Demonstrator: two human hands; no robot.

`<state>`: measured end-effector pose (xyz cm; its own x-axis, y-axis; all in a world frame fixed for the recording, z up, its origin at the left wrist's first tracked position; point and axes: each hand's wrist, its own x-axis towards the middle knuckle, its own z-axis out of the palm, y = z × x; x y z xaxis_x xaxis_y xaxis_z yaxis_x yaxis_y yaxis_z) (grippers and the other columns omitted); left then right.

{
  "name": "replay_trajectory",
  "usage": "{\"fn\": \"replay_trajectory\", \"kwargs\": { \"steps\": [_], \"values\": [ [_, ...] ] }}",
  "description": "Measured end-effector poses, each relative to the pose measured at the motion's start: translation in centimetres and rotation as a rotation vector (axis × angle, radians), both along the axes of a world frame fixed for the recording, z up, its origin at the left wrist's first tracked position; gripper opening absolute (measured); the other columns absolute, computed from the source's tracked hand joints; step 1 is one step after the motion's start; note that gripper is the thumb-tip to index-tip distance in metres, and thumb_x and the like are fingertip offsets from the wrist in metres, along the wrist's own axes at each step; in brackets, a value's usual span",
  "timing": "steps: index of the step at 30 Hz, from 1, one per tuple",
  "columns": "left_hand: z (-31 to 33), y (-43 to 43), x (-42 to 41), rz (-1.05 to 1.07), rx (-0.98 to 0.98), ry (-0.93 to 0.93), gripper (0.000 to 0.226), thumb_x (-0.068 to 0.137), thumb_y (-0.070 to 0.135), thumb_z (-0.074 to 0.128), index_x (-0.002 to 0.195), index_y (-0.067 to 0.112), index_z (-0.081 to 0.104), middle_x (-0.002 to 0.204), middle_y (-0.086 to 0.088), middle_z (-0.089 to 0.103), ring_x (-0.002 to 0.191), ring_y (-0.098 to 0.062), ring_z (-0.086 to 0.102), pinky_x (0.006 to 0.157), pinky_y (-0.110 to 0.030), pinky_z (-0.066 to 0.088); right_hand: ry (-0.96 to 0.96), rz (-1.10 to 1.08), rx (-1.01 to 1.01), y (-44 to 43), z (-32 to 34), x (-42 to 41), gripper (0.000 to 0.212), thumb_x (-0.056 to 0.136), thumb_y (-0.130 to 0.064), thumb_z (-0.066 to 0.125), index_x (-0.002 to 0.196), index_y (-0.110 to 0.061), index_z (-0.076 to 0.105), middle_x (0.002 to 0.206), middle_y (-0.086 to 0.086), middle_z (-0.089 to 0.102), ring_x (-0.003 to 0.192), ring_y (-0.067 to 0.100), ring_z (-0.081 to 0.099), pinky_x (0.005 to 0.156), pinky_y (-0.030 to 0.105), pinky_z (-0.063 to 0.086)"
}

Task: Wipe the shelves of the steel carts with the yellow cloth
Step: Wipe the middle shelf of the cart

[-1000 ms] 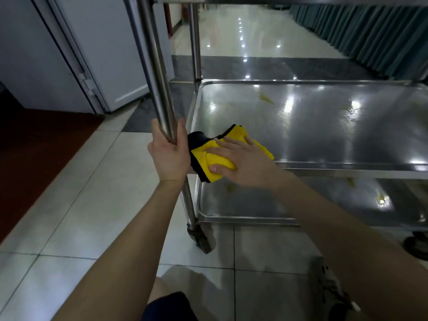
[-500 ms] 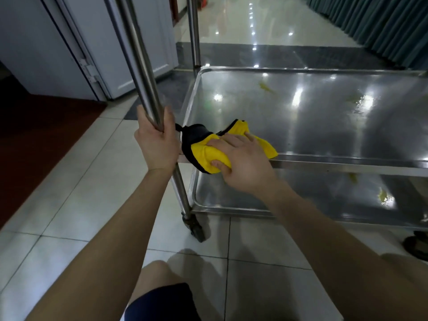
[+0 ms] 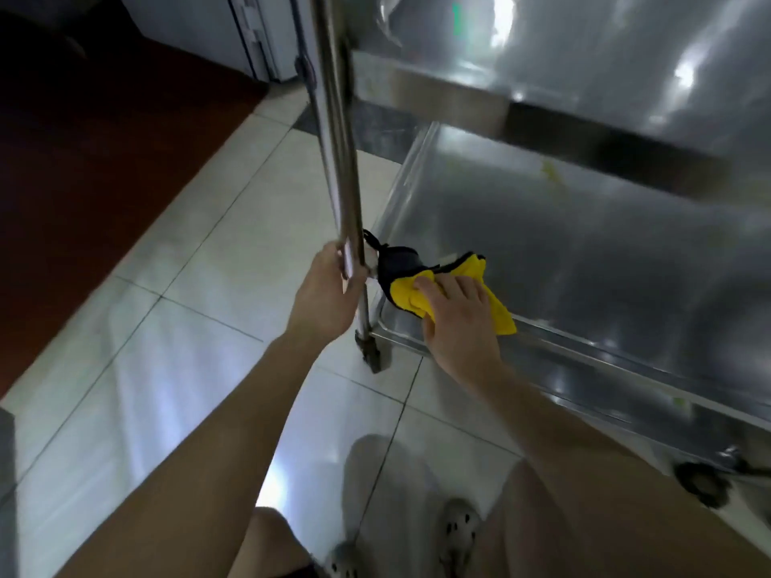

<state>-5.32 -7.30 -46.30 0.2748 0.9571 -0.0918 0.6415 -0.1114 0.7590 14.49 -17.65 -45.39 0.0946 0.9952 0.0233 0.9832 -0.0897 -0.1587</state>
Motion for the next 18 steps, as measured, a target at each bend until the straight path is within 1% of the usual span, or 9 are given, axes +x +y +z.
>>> {"fn": "replay_trajectory", "kwargs": {
  "steps": [1, 3, 4, 6, 9, 12, 14, 15, 18],
  "values": [
    [0.9, -1.2, -1.4, -0.049, -0.151, 0.083, 0.045, 0.108, 0.041, 0.064, 0.146, 0.024, 0.047, 0.132, -0.008, 0.066, 0.116, -0.028, 0.067, 0.101, -0.047, 0.056, -0.007, -0.004, -0.073, 0.0, 1.3, -0.1, 0.054, 0.094, -0.02, 0.067, 0.146, -0.026, 0.052, 0.139, 0.002, 0.057, 0.131, 0.03, 0.05, 0.109, 0.046, 0.041],
    [3.3, -4.2, -4.3, -0.134, -0.461, 0.231, 0.055, 0.108, 0.045, 0.064, 0.153, 0.019, 0.046, 0.14, -0.009, 0.065, 0.122, -0.028, 0.065, 0.104, -0.038, 0.053, 0.01, -0.026, -0.198, -0.4, 4.2, -0.4, 0.054, 0.097, -0.02, 0.065, 0.149, -0.026, 0.049, 0.143, 0.001, 0.055, 0.131, 0.029, 0.051, 0.102, 0.043, 0.046],
    [4.8, -5.8, -5.8, -0.177, -0.577, 0.269, 0.054, 0.107, 0.048, 0.063, 0.152, 0.02, 0.05, 0.14, -0.008, 0.066, 0.121, -0.026, 0.064, 0.101, -0.033, 0.053, 0.04, -0.045, -0.256, -0.8, 6.0, -0.8, 0.055, 0.098, -0.019, 0.064, 0.15, -0.026, 0.049, 0.144, 0.002, 0.056, 0.131, 0.029, 0.053, 0.098, 0.042, 0.047],
    [8.3, -8.9, -8.9, -0.208, -0.674, 0.29, 0.048, 0.107, 0.049, 0.063, 0.146, 0.023, 0.056, 0.136, -0.004, 0.067, 0.114, -0.022, 0.065, 0.092, -0.028, 0.053, 0.132, -0.084, -0.375, -2.3, 10.2, -2.3, 0.057, 0.1, -0.02, 0.063, 0.154, -0.027, 0.047, 0.148, 0.004, 0.055, 0.132, 0.031, 0.055, 0.098, 0.04, 0.047],
    [15.1, -11.9, -12.9, -0.156, -0.709, 0.283, 0.042, 0.108, 0.047, 0.063, 0.143, 0.024, 0.059, 0.128, -0.002, 0.068, 0.107, -0.024, 0.068, 0.083, -0.026, 0.053, 0.234, -0.083, -0.464, -5.3, 17.0, -6.0, 0.06, 0.1, -0.022, 0.065, 0.156, -0.03, 0.045, 0.145, 0.006, 0.058, 0.124, 0.033, 0.062, 0.097, 0.042, 0.052],
    [22.1, -13.1, -16.4, -0.111, -0.723, 0.277, 0.04, 0.109, 0.045, 0.061, 0.144, 0.026, 0.059, 0.126, 0.0, 0.069, 0.112, -0.022, 0.068, 0.084, -0.028, 0.053, 0.366, -0.022, -0.421, -7.1, 23.8, -9.9, 0.058, 0.095, -0.015, 0.068, 0.15, -0.026, 0.053, 0.142, 0.004, 0.058, 0.121, 0.032, 0.062, 0.095, 0.042, 0.054],
    [26.5, -13.1, -18.6, -0.087, -0.672, 0.276, 0.038, 0.11, 0.043, 0.061, 0.144, 0.027, 0.059, 0.124, 0.004, 0.068, 0.107, -0.018, 0.068, 0.079, -0.026, 0.051, 0.403, 0.005, -0.39, -7.0, 27.9, -12.5, 0.056, 0.095, -0.013, 0.067, 0.148, -0.024, 0.055, 0.138, 0.005, 0.059, 0.12, 0.032, 0.061, 0.095, 0.041, 0.053],
    [27.8, -13.0, -19.4, -0.086, -0.623, 0.289, 0.038, 0.11, 0.042, 0.06, 0.144, 0.027, 0.059, 0.124, 0.005, 0.067, 0.105, -0.016, 0.067, 0.08, -0.027, 0.051, 0.412, 0.007, -0.373, -6.7, 28.9, -13.4, 0.056, 0.096, -0.013, 0.067, 0.149, -0.024, 0.055, 0.137, 0.006, 0.06, 0.118, 0.032, 0.061, 0.094, 0.042, 0.053],
    [32.3, -11.9, -23.0, -0.097, -0.475, 0.376, 0.039, 0.11, 0.04, 0.059, 0.147, 0.026, 0.058, 0.13, 0.004, 0.067, 0.109, -0.015, 0.066, 0.096, -0.034, 0.054, 0.454, 0.017, -0.323, -4.9, 33.1, -16.7, 0.055, 0.097, -0.014, 0.066, 0.15, -0.023, 0.053, 0.134, 0.008, 0.059, 0.112, 0.035, 0.063, 0.09, 0.046, 0.055]
  ]
}}
